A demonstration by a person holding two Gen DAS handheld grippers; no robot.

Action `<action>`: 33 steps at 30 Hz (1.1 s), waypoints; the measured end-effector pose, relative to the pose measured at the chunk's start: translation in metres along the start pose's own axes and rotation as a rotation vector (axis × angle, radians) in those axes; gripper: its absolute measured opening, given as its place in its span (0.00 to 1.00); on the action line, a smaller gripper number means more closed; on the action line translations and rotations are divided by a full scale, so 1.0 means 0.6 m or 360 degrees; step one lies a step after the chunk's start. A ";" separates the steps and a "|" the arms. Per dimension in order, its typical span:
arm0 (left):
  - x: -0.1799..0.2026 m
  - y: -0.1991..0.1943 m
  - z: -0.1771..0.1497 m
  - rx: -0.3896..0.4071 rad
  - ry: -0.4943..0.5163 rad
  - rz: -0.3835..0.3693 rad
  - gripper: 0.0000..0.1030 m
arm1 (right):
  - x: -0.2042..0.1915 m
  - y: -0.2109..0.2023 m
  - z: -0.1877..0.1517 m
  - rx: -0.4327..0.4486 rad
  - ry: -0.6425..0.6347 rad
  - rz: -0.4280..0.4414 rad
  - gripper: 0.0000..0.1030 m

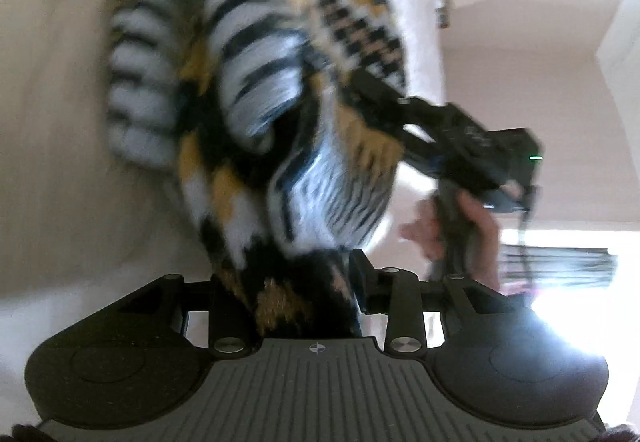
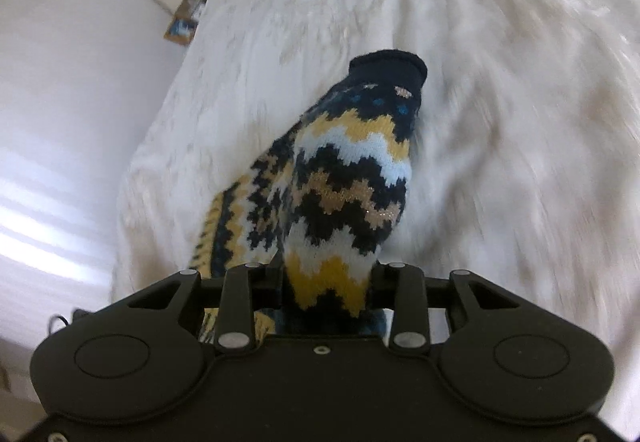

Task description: Fold small clothes

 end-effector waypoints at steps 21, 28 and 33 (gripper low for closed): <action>0.178 -0.063 -0.131 0.0326 0.0826 0.0621 0.40 | 0.015 -0.087 -0.131 0.0396 -0.0003 -0.0155 0.72; 0.206 -0.052 -0.076 0.0513 0.0956 0.0599 0.45 | 0.021 -0.104 -0.141 0.0518 -0.0030 -0.0257 0.72; 0.197 -0.032 0.000 0.0664 0.0910 0.0666 0.45 | 0.027 -0.112 -0.143 0.0559 -0.0030 -0.0291 0.72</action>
Point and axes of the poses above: each gripper's, at about its wrist camera, not at the fingertips, and y roughly the way its jaws point, x to its right, z to its top, the point moved 2 cm from there along y, roughly the way its jaws point, and after that the axes turned 12 degrees about -z, right-handed, at the moved point
